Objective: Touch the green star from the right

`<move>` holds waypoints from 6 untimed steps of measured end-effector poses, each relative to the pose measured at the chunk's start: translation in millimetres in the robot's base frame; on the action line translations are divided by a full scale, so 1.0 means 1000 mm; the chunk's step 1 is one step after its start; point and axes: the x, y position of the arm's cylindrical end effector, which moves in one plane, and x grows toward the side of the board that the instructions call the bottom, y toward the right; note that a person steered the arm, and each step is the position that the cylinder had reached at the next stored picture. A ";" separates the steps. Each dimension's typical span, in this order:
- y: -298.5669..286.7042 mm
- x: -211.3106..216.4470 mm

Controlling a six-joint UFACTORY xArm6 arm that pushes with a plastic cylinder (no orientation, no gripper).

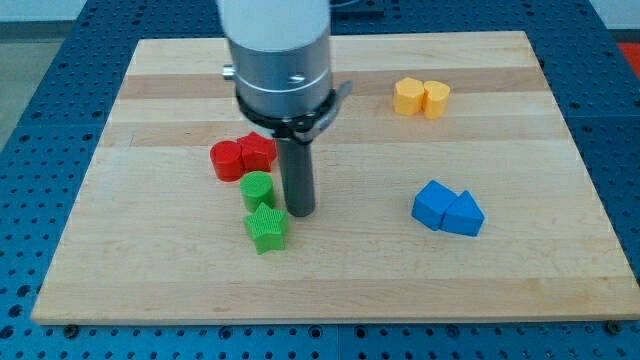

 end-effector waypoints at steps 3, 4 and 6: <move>-0.003 0.038; -0.003 0.037; -0.017 0.029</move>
